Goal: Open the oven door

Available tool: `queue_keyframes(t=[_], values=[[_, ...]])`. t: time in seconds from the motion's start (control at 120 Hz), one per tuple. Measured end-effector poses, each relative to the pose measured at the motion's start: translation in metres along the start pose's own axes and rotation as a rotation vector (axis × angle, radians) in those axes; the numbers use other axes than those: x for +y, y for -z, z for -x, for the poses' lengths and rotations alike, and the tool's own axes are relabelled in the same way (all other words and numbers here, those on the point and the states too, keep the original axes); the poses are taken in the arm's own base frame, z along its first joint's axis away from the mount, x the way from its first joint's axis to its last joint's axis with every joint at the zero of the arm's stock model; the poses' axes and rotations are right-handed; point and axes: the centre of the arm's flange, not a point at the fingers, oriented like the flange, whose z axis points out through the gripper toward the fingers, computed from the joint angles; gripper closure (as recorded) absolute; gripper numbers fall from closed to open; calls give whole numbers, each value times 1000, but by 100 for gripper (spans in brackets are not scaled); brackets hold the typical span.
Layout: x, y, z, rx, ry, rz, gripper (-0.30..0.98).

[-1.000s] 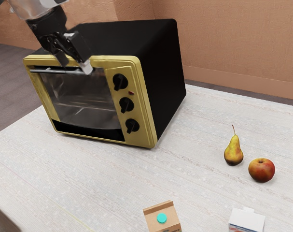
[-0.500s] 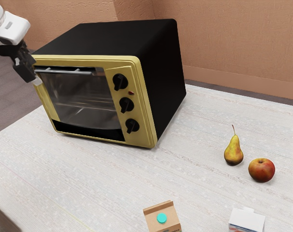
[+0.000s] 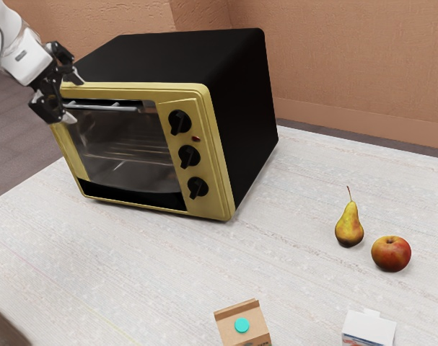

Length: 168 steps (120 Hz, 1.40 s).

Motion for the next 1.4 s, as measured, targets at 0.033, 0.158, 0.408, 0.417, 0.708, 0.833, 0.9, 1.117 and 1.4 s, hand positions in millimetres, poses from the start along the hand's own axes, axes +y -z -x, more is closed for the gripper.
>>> queue_keyframes(t=[0.033, 0.158, 0.408, 0.417, 0.708, 0.833, 0.9, 1.117, 1.4], values=[[1, 0, -2, 8, -24, -2, 0], [2, -6, 2, 7, -90, -2, 0], [8, -24, 14, -6, -177, 17, 0], [8, -24, 14, -6, -179, 17, 0], [6, -44, 11, 3, -253, 24, 0], [12, -52, 12, 5, -272, 41, -1], [14, -56, 12, 6, -280, 47, -2], [157, 23, -9, -61, -318, 11, 5], [31, 159, -188, 121, -250, 12, 1]])
